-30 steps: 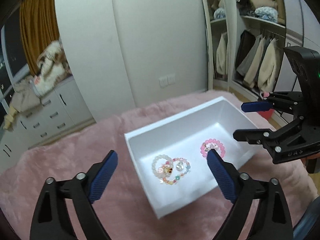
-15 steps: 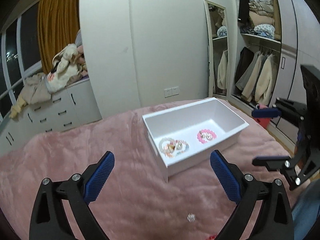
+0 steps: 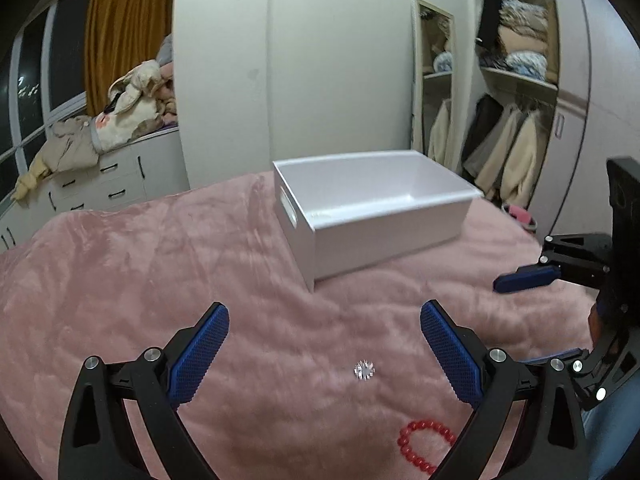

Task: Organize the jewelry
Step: 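Move the left tool to the silver snowflake charm while the right tool approaches the red bead bracelet, then grasp the silver snowflake charm with the left tool while the right tool grasps the red bead bracelet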

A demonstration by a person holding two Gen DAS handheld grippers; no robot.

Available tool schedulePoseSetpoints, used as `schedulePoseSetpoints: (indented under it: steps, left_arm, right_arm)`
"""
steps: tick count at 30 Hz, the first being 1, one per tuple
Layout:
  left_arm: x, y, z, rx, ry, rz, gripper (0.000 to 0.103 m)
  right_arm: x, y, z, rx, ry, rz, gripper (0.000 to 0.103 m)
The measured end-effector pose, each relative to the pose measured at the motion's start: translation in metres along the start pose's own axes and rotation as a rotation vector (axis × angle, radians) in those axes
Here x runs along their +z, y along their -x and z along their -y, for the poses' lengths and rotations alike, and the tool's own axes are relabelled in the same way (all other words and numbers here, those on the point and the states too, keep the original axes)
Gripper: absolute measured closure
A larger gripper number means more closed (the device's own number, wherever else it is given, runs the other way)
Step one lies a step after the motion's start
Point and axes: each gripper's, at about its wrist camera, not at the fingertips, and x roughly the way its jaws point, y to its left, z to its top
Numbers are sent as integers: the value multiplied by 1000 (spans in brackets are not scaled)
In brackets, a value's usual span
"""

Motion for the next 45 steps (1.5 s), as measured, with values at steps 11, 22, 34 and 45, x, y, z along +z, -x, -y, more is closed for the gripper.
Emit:
schedulePoseSetpoints:
  steps: [11,22,34,45]
  left_arm:
    - [-36,-57,27,-96,-129,-82,13]
    - [-55,-102,20,-120,-140,-188,43]
    - [-65,-115,23,-142,-170,-221,80]
    - [-55,-95,20,-133,-138,-178,81]
  right_arm:
    - [-32,-51,-21,105,23,-159,61]
    - [-47,-80,-21,138,15,-245,64]
    - [-48,-95,-29,166,5,-285,92]
    - [-40,-71,-9,117,-75,-195,93]
